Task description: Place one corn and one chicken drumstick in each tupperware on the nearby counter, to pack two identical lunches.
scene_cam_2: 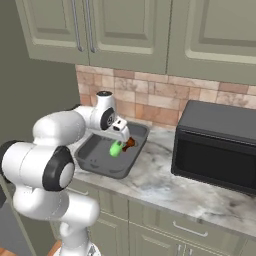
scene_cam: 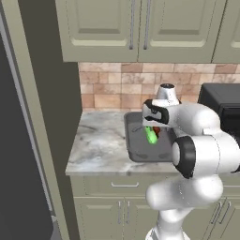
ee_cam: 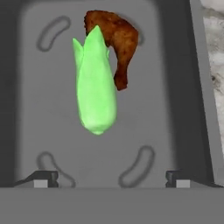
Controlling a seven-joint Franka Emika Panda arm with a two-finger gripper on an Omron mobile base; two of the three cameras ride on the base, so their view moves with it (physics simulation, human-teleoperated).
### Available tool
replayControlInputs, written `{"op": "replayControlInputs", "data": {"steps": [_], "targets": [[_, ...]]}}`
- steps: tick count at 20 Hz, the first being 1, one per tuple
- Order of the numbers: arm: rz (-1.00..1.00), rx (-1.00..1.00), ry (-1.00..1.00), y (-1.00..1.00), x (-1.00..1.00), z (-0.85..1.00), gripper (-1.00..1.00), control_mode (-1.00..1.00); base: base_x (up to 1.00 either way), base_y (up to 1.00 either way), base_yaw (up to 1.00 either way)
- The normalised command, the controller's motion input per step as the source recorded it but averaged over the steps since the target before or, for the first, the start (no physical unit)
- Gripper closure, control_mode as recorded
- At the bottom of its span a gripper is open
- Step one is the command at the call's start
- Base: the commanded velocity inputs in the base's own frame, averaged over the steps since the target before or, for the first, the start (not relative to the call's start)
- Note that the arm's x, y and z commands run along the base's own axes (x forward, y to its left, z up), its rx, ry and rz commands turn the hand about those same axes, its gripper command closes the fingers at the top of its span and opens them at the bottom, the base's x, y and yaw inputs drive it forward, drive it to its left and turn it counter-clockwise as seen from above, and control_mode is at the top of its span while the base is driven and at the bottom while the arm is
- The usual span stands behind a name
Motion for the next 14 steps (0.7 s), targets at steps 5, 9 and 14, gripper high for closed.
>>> {"op": "replayControlInputs", "data": {"steps": [5,9,14], "targets": [[0.00,0.00,0.00,0.02,-1.00,0.09,-1.00,-1.00,0.00,0.00,0.00],[0.00,-0.02,-0.07,0.24,-1.00,0.30,-1.00,-1.00,0.00,0.00,0.00],[0.00,-0.08,-0.23,0.31,-0.99,0.75,-1.00,-1.00,0.00,0.00,0.00]]}}
